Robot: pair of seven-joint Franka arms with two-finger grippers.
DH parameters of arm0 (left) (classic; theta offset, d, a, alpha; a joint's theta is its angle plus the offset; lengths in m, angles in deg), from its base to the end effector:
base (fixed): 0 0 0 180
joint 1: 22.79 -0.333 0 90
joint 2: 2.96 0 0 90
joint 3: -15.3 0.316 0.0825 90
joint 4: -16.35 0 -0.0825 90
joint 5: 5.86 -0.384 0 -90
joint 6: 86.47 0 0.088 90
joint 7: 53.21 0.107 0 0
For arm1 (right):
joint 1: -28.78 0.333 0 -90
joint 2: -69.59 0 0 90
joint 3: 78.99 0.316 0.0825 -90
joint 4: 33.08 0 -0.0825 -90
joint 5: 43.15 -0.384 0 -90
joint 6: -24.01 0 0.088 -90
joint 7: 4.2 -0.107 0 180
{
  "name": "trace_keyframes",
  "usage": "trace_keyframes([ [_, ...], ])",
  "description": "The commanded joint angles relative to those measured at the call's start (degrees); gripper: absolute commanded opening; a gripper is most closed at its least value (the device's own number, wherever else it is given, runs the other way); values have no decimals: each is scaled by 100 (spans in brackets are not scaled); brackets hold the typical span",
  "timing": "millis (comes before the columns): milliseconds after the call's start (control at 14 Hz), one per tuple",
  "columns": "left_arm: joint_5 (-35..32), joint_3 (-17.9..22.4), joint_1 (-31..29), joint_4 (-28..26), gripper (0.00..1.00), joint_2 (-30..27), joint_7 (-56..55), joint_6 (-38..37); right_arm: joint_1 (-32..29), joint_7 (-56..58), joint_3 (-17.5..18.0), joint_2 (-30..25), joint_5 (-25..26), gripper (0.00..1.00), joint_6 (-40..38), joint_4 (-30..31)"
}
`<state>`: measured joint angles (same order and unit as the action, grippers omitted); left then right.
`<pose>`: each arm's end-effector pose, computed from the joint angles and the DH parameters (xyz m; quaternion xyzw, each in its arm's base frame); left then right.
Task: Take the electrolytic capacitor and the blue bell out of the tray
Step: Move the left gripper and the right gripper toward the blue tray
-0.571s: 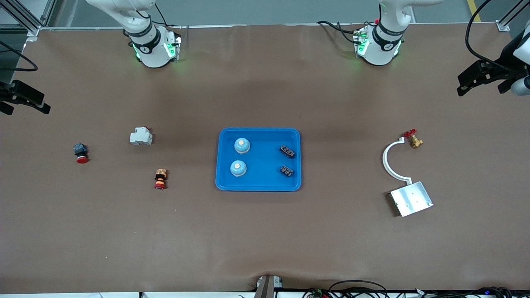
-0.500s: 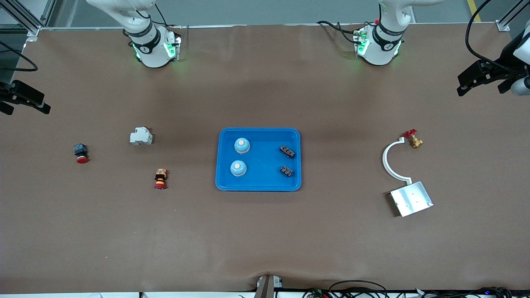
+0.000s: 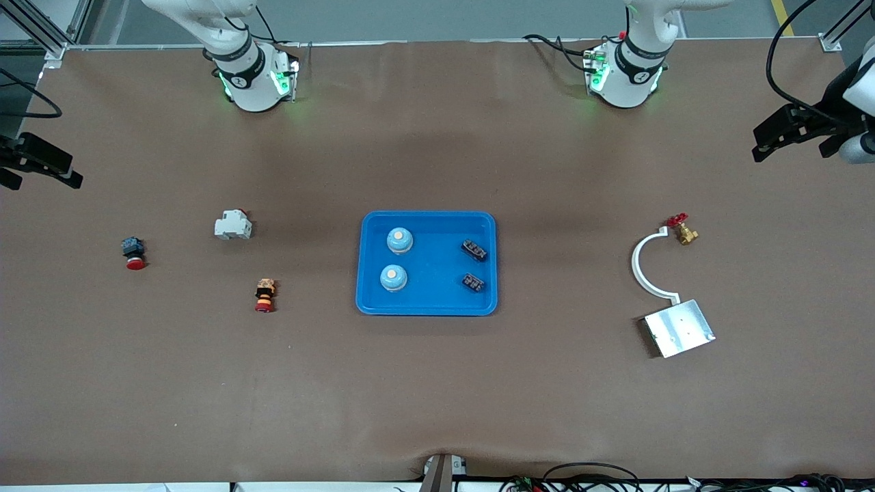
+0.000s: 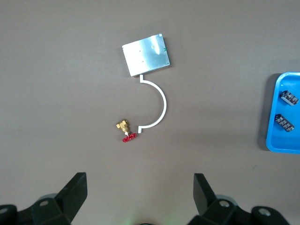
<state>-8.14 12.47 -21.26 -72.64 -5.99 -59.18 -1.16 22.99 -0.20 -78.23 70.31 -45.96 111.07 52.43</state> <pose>0.5285 -0.0366 0.6543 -0.9996 -0.0156 0.0038 0.0216 0.5521 -0.0432 0.6499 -0.9996 0.0076 -0.0092 0.0239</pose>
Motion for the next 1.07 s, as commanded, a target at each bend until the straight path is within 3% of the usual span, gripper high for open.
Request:
trace_keyframes([
  [0,-71,-16,57,267,100,442,104,81,52,-48,-32,-81,-61,100,118,141],
  [143,-28,-86,146,321,100,732,17,143,44,-57,-32,-264,-70,100,389,639],
  [429,227,-244,242,259,100,1312,-27,424,44,-66,-41,-906,-70,100,1365,2248],
  [571,595,-245,312,260,100,1742,-106,931,61,-118,-32,-1039,-105,100,1778,2846],
  [1000,738,-236,1331,268,100,2911,-2036,2461,1087,-2530,99,-1013,-175,100,2279,3375],
])
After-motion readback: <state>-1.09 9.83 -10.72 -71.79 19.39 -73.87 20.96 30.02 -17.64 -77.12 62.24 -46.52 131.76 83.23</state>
